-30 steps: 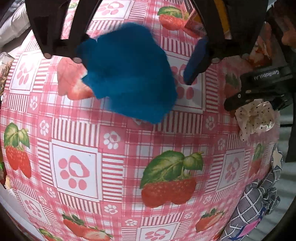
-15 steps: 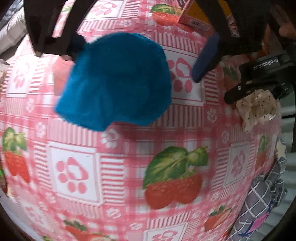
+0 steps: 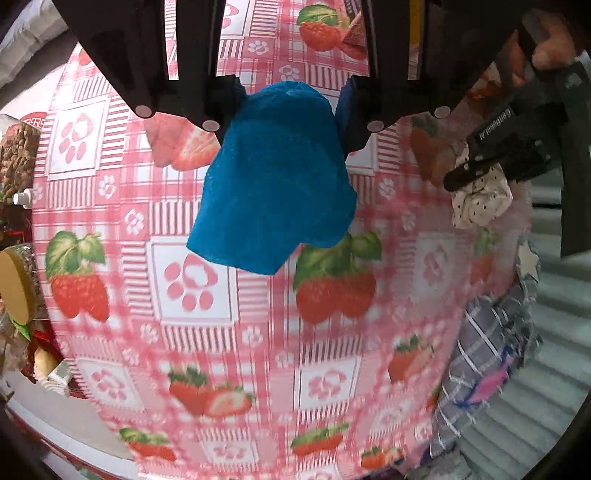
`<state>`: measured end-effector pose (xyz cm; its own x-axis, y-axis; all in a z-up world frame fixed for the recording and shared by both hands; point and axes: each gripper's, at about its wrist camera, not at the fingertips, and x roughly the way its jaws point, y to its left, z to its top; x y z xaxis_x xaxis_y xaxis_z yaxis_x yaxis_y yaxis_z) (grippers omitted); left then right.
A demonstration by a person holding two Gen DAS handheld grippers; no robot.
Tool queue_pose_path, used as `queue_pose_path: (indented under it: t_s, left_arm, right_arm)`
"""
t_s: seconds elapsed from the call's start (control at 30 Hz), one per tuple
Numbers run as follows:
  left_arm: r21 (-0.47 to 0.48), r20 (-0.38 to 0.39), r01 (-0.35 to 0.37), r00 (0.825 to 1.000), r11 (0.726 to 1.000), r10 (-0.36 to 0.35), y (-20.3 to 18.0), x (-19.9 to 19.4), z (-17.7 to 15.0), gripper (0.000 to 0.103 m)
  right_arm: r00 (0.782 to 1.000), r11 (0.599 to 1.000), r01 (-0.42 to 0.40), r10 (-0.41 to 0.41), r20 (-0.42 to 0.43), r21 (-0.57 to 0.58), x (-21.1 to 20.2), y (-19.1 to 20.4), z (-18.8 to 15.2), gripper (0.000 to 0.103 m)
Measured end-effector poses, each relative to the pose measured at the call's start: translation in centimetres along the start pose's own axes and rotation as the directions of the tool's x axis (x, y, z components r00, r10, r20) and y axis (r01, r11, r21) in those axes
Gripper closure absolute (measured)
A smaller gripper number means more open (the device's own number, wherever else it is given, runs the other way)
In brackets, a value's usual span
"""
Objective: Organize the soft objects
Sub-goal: 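Carry the polka-dot scrunchie and blue cloth over the white box with both tools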
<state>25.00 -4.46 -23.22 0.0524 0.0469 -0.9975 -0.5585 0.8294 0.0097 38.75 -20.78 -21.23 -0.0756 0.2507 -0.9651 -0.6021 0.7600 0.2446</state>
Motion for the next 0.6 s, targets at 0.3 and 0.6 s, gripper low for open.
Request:
queue_pose_path:
  t_s: [0.3, 0.6]
  left_arm:
    - [0.094, 0.097, 0.002, 0.995, 0.996, -0.011, -1.3, -5.7, -1.8, 0.076]
    - [0.238, 0.179, 0.060, 0.978, 0.970, -0.104, -5.9, -11.7, -4.8, 0.076]
  right_arm:
    - [1.000, 0.996, -0.020, 0.019, 0.021, 0.085, -3.9, -1.2, -1.7, 0.064]
    - [0.999, 0.982, -0.031, 0.028, 0.021, 0.187, -6.3, -2.8, -6.1, 0.064]
